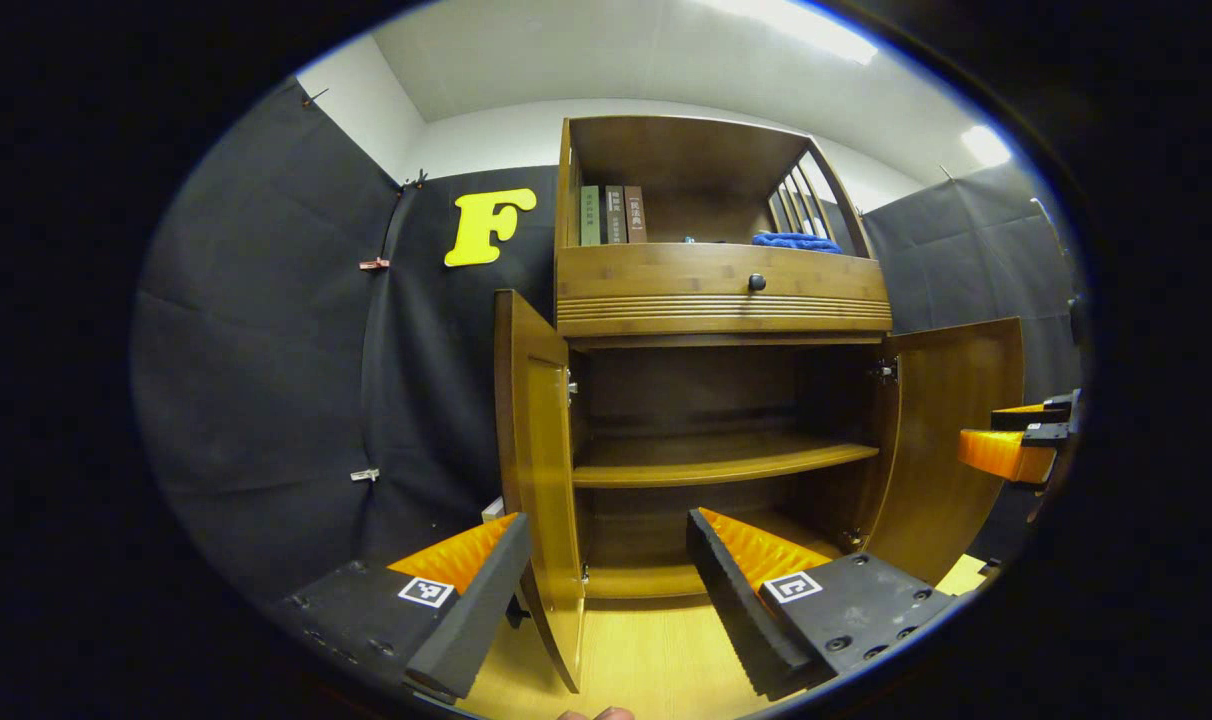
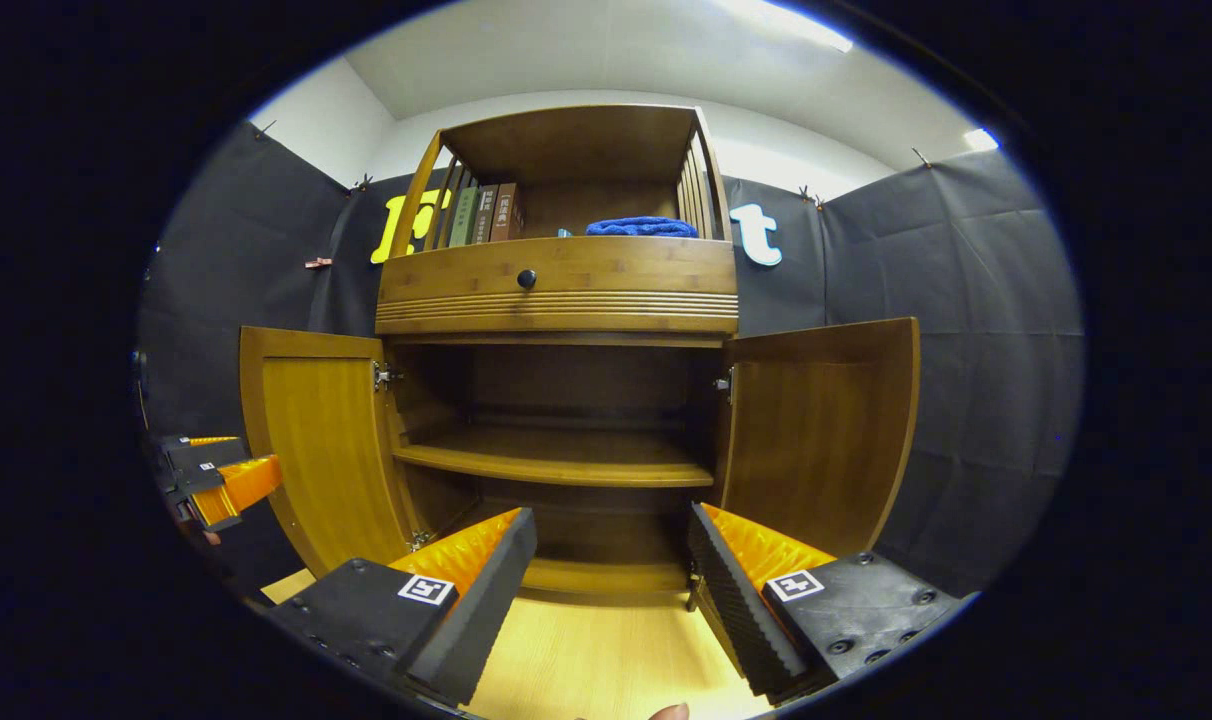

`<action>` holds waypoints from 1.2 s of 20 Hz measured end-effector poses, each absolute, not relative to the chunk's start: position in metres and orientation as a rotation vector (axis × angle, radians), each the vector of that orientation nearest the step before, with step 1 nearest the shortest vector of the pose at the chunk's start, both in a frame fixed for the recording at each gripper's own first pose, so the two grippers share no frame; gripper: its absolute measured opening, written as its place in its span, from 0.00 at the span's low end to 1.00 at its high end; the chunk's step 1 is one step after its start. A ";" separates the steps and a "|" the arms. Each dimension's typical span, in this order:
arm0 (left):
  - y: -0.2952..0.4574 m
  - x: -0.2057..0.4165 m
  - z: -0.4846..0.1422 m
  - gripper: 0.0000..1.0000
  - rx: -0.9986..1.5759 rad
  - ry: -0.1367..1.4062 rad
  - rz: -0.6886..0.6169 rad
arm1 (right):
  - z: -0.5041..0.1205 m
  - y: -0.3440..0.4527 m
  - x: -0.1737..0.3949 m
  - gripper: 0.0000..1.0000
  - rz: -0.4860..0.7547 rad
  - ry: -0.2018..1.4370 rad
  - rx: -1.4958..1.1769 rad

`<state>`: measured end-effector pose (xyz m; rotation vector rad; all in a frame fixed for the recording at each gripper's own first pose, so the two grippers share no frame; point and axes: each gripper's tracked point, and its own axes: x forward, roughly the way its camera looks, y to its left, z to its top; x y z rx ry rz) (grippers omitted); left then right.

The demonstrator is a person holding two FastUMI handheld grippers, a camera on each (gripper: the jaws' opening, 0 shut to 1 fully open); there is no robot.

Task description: Open the right door of the double-door shoe cabinet with the right hand, and open the left door with the left hand.

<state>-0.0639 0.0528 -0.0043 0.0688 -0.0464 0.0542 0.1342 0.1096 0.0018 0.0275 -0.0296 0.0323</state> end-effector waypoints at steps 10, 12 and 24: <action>0.050 -0.067 -0.001 0.97 0.070 -0.051 0.033 | 0.001 0.099 0.125 0.94 -0.014 -0.021 0.011; 0.048 -0.065 -0.002 0.99 0.060 -0.048 0.022 | 0.004 0.096 0.122 0.98 -0.026 -0.031 -0.004; 0.057 -0.056 -0.002 0.97 0.062 -0.042 0.045 | 0.004 0.106 0.136 0.98 -0.008 -0.030 -0.016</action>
